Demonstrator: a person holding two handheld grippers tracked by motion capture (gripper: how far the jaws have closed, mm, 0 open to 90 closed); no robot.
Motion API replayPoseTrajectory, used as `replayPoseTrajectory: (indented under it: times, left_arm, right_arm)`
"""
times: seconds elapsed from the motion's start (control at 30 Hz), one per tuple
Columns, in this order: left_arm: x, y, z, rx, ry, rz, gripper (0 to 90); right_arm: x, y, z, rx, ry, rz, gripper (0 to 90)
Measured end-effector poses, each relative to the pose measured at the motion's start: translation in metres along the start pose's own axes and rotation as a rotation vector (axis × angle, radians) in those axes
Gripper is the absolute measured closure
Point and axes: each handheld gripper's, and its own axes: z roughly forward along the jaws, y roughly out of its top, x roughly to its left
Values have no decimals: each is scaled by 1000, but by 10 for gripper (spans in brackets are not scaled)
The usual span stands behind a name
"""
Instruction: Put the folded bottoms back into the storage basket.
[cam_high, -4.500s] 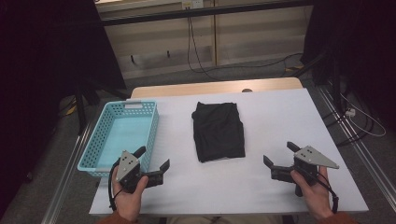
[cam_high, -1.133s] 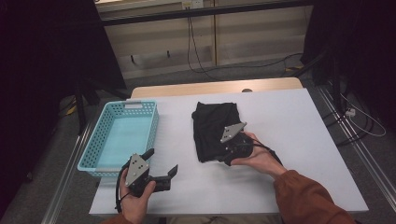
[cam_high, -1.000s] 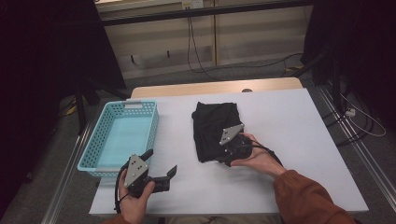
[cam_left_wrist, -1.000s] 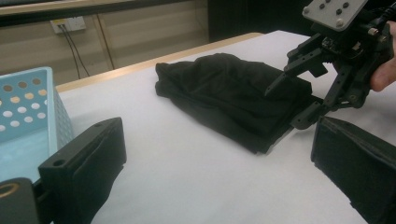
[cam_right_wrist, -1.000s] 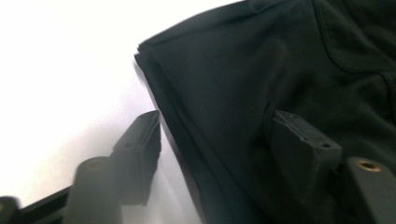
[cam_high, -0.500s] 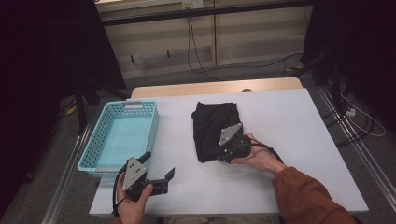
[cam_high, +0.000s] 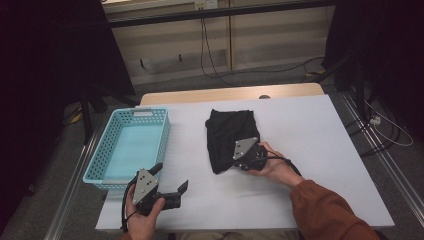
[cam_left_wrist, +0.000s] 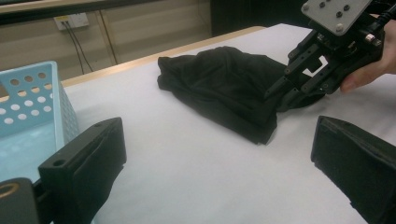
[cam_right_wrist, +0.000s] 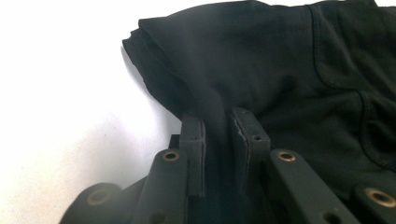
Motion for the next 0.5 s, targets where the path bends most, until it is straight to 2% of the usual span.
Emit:
replayPoseTrajectory:
  times: [0.1, 0.17, 0.23, 0.33, 0.5]
  left_arm:
    - [0, 0, 1, 1, -3, 3, 34]
    - [-1, 1, 1, 0, -7, 2, 34]
    - [-1, 1, 1, 2, -9, 7, 34]
    - [-2, 2, 3, 3, -14, 3, 34]
    - [-4, 3, 7, 14, -24, 3, 34]
  right_arm:
    - [-1, -1, 0, -10, -9, 17, 821]
    - [-2, 0, -1, -6, -7, 55, 839]
    - [-3, 0, -1, -10, -8, 74, 846]
    - [-5, -1, -4, -16, 13, 114, 851]
    - [-7, -1, -11, -46, 37, 147, 853]
